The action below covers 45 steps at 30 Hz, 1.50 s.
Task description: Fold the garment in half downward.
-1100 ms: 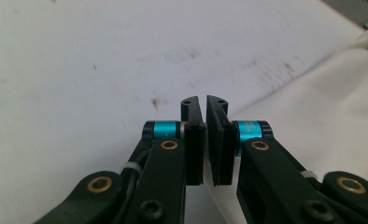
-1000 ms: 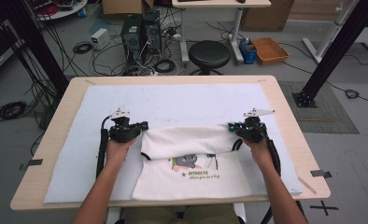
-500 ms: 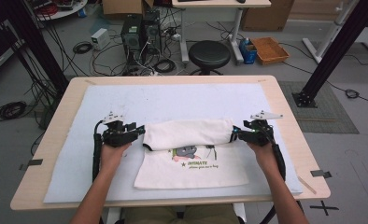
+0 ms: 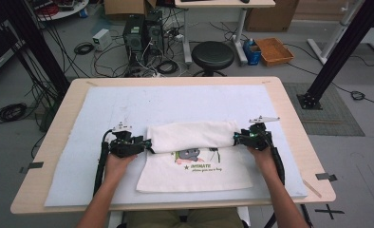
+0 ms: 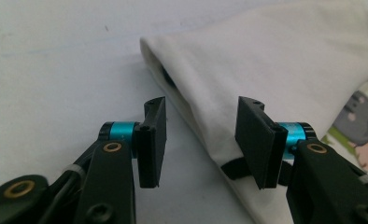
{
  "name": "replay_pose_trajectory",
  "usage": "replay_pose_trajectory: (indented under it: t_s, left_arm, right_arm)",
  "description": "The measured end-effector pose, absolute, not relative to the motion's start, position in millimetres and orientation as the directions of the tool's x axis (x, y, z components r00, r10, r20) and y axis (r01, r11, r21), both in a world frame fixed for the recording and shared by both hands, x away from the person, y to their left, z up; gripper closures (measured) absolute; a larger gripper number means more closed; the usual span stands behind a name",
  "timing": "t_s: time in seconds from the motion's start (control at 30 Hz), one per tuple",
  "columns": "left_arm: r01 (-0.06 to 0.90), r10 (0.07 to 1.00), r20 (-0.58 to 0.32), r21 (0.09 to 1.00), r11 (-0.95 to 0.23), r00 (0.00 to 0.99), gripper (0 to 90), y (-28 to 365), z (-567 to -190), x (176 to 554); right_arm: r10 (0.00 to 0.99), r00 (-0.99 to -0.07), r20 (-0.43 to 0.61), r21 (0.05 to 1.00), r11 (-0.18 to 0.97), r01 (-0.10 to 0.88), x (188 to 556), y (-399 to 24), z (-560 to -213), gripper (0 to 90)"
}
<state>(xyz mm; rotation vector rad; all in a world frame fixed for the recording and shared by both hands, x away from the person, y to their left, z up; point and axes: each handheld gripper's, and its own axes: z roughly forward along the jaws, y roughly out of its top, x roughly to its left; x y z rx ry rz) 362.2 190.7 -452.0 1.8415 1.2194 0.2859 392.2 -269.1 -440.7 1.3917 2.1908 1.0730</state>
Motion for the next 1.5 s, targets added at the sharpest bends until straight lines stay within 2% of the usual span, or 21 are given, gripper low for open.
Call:
replay_pose_trajectory:
  t_s: [0.1, 0.13, 0.2, 0.23, 0.3, 0.57, 0.67, 0.87, 1.2, 1.5]
  left_arm:
    - [0.62, 0.839, -0.223, 0.768, -0.163, 0.496, 56.0, 187.3, -452.3, 360.4]
    - [0.613, 0.844, -0.205, 0.771, -0.173, 0.496, 59.3, 186.2, -452.3, 359.7]
    - [0.605, 0.838, -0.195, 0.774, -0.188, 0.509, 72.0, 184.5, -452.0, 358.1]
    - [0.597, 0.837, -0.184, 0.778, -0.196, 0.515, 81.5, 182.5, -451.5, 356.9]
    - [0.579, 0.835, -0.161, 0.787, -0.213, 0.526, 87.0, 179.3, -448.8, 354.3]
    - [0.519, 0.775, -0.241, 0.845, -0.13, 0.585, 87.4, 192.4, -426.6, 333.5]
    - [0.504, 0.745, -0.241, 0.852, -0.145, 0.622, 87.6, 200.2, -421.6, 318.5]
    - [0.506, 0.687, -0.307, 0.856, -0.103, 0.659, 87.8, 217.5, -419.7, 285.2]
    - [0.528, 0.623, -0.327, 0.833, -0.165, 0.711, 87.8, 217.5, -428.2, 240.0]
    - [0.588, 0.633, -0.324, 0.766, -0.261, 0.703, 87.7, 215.6, -445.2, 227.3]
  right_arm:
    - [0.864, -0.495, 0.086, 0.72, 0.29, 0.631, 390.7, -267.9, -442.7, 76.1]
    - [0.859, -0.506, 0.076, 0.716, 0.306, 0.628, 389.3, -267.1, -442.5, 80.3]
    - [0.849, -0.528, 0.037, 0.721, 0.343, 0.602, 387.0, -265.3, -441.1, 82.2]
    - [0.846, -0.532, 0.027, 0.725, 0.349, 0.593, 385.7, -264.4, -440.2, 82.6]
    - [0.843, -0.538, 0.017, 0.737, 0.353, 0.576, 383.1, -263.8, -437.6, 82.9]
    - [0.816, -0.577, 0.035, 0.789, 0.333, 0.517, 356.0, -272.6, -417.8, 83.1]
    - [0.802, -0.595, 0.051, 0.807, 0.318, 0.498, 338.9, -277.2, -411.2, 83.2]
    - [0.765, -0.642, 0.044, 0.821, 0.338, 0.46, 296.0, -287.0, -405.7, 83.2]
    - [0.741, -0.668, 0.073, 0.807, 0.35, 0.476, 231.5, -303.2, -414.9, 83.3]
    - [0.739, -0.666, 0.102, 0.751, 0.382, 0.539, 220.7, -307.6, -436.9, 83.3]
